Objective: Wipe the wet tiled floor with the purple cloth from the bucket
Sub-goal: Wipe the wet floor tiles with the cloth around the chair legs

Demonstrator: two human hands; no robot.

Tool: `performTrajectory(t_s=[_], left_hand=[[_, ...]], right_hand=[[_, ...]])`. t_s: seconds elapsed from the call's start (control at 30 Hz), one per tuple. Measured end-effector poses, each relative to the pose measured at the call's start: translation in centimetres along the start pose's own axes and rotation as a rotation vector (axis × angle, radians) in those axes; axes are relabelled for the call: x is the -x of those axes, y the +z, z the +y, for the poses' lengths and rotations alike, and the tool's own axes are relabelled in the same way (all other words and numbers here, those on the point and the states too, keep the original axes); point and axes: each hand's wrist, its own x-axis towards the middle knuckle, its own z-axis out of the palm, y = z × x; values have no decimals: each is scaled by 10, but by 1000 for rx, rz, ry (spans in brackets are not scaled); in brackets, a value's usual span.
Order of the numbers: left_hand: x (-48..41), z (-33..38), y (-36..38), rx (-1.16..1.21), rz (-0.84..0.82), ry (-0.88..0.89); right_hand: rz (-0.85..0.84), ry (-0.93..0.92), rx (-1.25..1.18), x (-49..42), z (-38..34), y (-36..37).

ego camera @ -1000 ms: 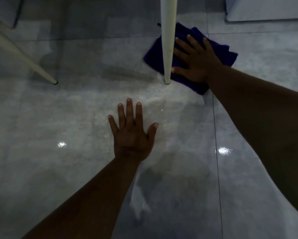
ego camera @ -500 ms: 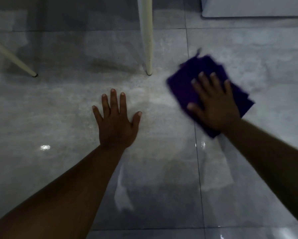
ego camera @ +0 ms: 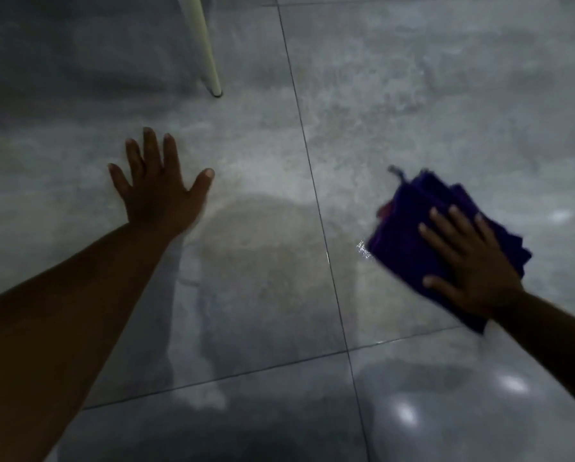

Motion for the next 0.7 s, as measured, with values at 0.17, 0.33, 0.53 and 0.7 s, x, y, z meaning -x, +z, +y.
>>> performTrajectory(t_s=[0.17, 0.33, 0.53, 0.7], left_hand=[[15, -3, -7, 15, -68, 20], [79, 3, 4, 131, 161, 160], [139, -86, 23, 23, 206, 131], [155, -166, 18, 85, 272, 33]], right_hand=[[85, 211, -33, -99, -14, -31], [118, -176, 93, -99, -134, -23], [-57, -735, 139, 41, -150, 15], [-94, -400, 206, 41, -38, -4]])
